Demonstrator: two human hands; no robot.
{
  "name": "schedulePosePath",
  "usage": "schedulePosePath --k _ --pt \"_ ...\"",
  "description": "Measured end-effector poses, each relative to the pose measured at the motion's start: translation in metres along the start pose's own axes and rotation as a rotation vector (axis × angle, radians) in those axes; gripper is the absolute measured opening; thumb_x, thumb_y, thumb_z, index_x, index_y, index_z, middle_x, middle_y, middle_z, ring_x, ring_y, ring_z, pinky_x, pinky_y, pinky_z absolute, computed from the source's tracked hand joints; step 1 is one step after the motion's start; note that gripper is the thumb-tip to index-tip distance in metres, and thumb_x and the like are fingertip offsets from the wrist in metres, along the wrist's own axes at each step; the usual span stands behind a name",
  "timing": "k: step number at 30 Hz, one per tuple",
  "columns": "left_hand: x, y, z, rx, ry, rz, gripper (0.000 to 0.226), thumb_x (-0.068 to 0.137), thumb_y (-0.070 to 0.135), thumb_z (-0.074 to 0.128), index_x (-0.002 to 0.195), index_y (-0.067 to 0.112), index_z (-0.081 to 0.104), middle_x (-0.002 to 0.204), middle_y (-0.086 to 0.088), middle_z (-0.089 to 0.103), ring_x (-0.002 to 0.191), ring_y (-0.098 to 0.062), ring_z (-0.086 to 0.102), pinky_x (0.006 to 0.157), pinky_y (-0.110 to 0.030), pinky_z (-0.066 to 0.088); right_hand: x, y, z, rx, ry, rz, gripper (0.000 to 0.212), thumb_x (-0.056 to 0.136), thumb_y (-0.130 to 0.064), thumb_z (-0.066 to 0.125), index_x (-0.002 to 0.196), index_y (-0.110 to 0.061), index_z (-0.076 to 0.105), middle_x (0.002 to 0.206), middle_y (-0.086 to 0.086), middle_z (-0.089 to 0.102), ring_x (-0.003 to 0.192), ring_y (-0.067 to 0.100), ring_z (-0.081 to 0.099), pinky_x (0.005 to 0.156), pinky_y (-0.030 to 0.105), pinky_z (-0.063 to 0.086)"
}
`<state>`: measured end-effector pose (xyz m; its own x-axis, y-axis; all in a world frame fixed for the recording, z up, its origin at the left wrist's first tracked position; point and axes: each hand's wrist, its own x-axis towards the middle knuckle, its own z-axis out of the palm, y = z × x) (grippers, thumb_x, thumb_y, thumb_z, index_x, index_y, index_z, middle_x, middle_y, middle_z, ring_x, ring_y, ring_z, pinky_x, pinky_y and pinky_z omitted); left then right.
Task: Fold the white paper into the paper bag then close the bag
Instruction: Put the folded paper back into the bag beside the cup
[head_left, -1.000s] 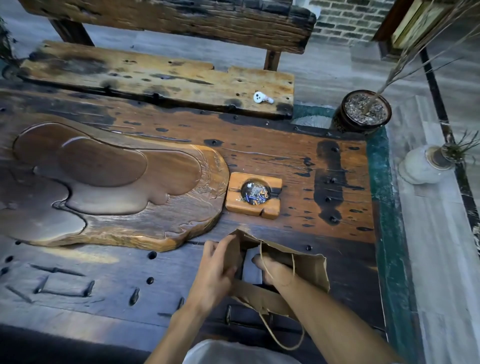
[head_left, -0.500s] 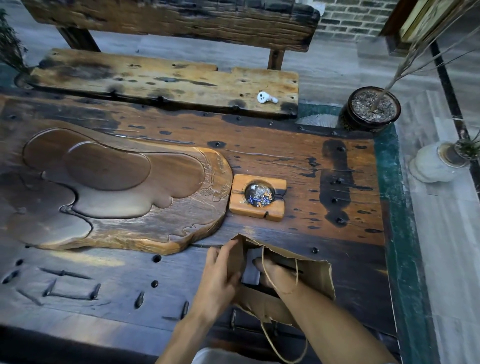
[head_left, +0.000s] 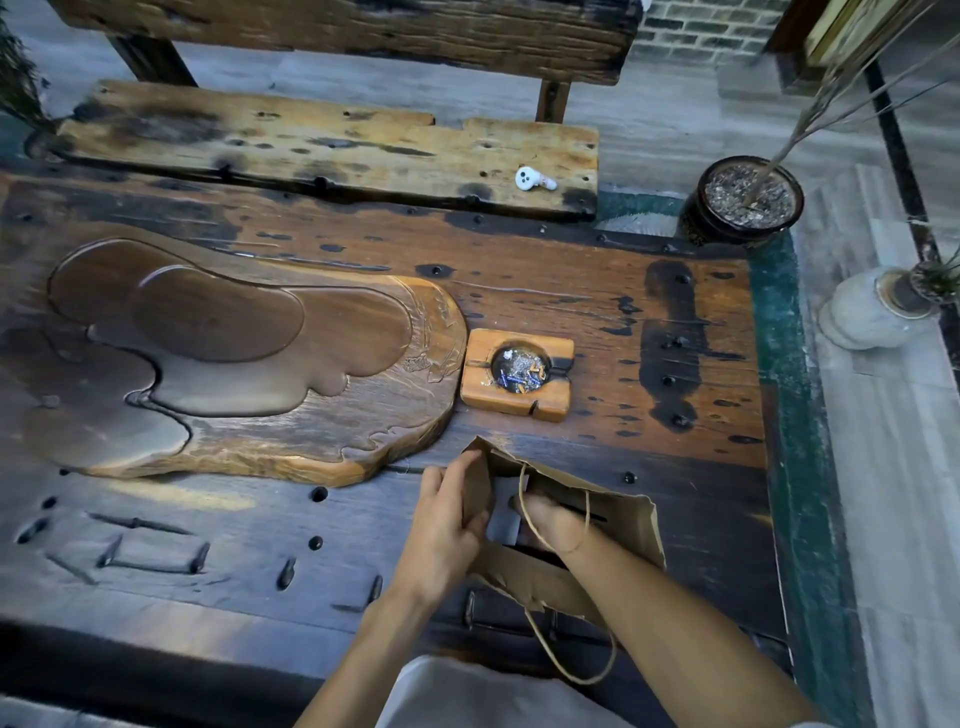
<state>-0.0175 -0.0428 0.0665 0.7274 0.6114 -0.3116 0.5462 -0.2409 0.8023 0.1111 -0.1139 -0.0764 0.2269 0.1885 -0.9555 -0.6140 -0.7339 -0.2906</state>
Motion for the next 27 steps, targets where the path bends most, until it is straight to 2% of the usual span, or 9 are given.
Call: schedulePosePath --k 2,4,11,14,16,19,21,24,27 --pt "0.000 0.001 0.001 -0.009 -0.007 -0.008 0.070 0.082 -0.002 0.060 0.139 0.032 0.038 0.106 0.002 0.040 0.090 0.000 0.046 0.078 -0.005 0.037 0.016 0.004 -0.003 -0.058 -0.008 -0.008 0.030 0.105 -0.007 0.032 0.124 0.004 0.053 0.119 0.023 0.060 0.116 0.033 0.057 0.100 0.037 0.049" --pt "-0.001 0.002 0.002 -0.014 -0.011 -0.008 0.071 0.081 -0.003 0.060 0.139 0.032 0.039 0.105 0.003 0.040 0.092 0.001 0.046 0.080 -0.011 0.037 0.018 0.007 -0.006 -0.079 -0.010 -0.020 0.035 0.103 -0.010 0.038 0.134 0.002 0.051 0.136 0.021 0.055 0.128 0.032 0.052 0.108 0.046 0.045" --pt "-0.002 0.006 0.004 -0.013 -0.013 0.015 0.072 0.079 -0.002 0.060 0.139 0.032 0.040 0.097 0.011 0.035 0.087 0.002 0.044 0.084 -0.020 0.035 0.079 0.028 -0.014 -0.148 0.057 -0.064 0.028 0.098 -0.006 0.045 0.120 0.003 0.060 0.125 0.025 0.062 0.107 0.038 0.065 0.085 0.042 0.058" --pt "-0.001 0.005 0.004 -0.010 -0.001 -0.001 0.071 0.079 -0.003 0.060 0.139 0.031 0.040 0.099 0.009 0.037 0.086 -0.002 0.043 0.084 -0.019 0.034 0.063 0.024 -0.013 -0.152 0.016 -0.035 0.018 0.101 -0.006 0.040 0.100 -0.002 0.058 0.115 0.019 0.057 0.078 0.022 0.060 0.054 0.025 0.056" --pt "0.000 0.005 0.003 -0.007 0.004 -0.008 0.070 0.080 -0.002 0.060 0.139 0.030 0.040 0.101 0.006 0.038 0.089 -0.008 0.043 0.085 -0.020 0.035 0.041 0.018 -0.012 -0.188 -0.004 -0.047 0.018 0.099 -0.002 0.042 0.094 -0.004 0.059 0.114 0.025 0.057 0.087 0.030 0.063 0.066 0.032 0.053" --pt "0.002 0.005 0.003 0.002 -0.003 -0.008 0.070 0.081 -0.002 0.060 0.139 0.029 0.040 0.099 0.006 0.037 0.083 -0.005 0.043 0.084 -0.022 0.036 0.018 0.014 -0.016 -0.227 -0.054 -0.032 0.029 0.096 -0.003 0.042 0.118 0.002 0.059 0.127 0.025 0.060 0.117 0.041 0.061 0.097 0.049 0.052" --pt "0.002 0.006 0.004 0.006 -0.004 -0.006 0.070 0.080 -0.003 0.060 0.139 0.029 0.040 0.098 0.007 0.037 0.083 -0.001 0.044 0.083 -0.020 0.035 -0.006 0.008 -0.018 -0.198 -0.078 -0.021 0.022 0.097 -0.004 0.042 0.104 -0.003 0.063 0.116 0.022 0.065 0.108 0.037 0.063 0.085 0.043 0.056" --pt "0.004 0.009 0.004 -0.001 -0.011 -0.007 0.071 0.079 -0.005 0.061 0.139 0.027 0.041 0.101 0.005 0.039 0.086 -0.002 0.044 0.087 -0.021 0.036 -0.032 -0.002 -0.024 -0.217 -0.113 0.000 0.026 0.099 -0.008 0.045 0.079 -0.011 0.061 0.084 0.009 0.065 0.074 0.021 0.063 0.047 0.025 0.052" --pt "0.007 0.013 0.006 -0.006 -0.025 -0.007 0.072 0.078 -0.005 0.062 0.140 0.025 0.041 0.103 0.002 0.040 0.090 -0.009 0.042 0.087 -0.017 0.033 -0.043 -0.011 -0.031 -0.343 -0.115 -0.026 0.020 0.100 -0.012 0.044 0.098 -0.007 0.064 0.081 0.009 0.066 0.069 0.019 0.065 0.048 0.027 0.055"
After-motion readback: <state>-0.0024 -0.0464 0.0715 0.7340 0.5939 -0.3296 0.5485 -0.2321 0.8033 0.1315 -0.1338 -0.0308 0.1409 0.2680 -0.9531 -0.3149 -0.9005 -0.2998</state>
